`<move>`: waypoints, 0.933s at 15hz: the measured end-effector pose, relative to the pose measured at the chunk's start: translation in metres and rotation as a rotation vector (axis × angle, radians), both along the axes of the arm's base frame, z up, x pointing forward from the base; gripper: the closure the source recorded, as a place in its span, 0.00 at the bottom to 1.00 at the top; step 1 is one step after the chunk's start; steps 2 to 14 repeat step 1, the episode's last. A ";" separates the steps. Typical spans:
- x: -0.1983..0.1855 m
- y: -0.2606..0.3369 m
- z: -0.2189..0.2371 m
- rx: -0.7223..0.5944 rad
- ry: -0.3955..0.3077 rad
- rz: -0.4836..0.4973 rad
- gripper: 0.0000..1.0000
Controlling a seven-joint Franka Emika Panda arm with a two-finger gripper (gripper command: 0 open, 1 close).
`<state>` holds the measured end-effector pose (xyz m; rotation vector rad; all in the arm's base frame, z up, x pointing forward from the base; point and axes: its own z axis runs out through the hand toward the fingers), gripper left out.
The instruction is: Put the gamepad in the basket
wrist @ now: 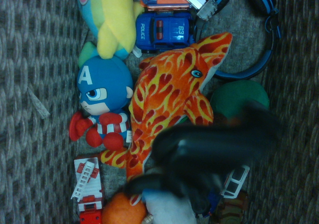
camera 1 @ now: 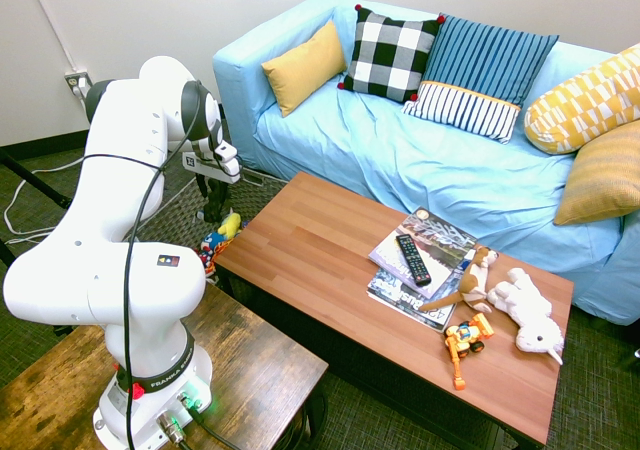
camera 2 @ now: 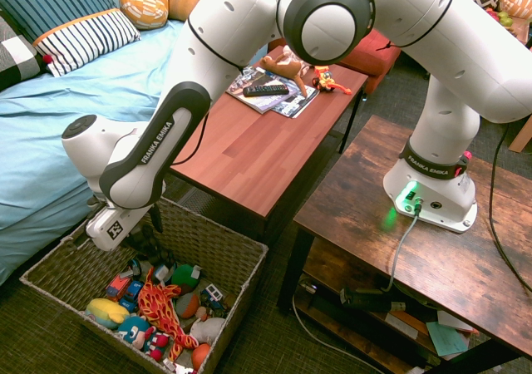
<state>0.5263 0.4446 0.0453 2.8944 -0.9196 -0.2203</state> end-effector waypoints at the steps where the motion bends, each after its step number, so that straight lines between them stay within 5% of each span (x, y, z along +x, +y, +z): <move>1: 0.001 0.000 0.001 -0.001 0.001 0.001 0.00; 14: 0.001 0.000 0.001 -0.001 0.001 0.001 0.00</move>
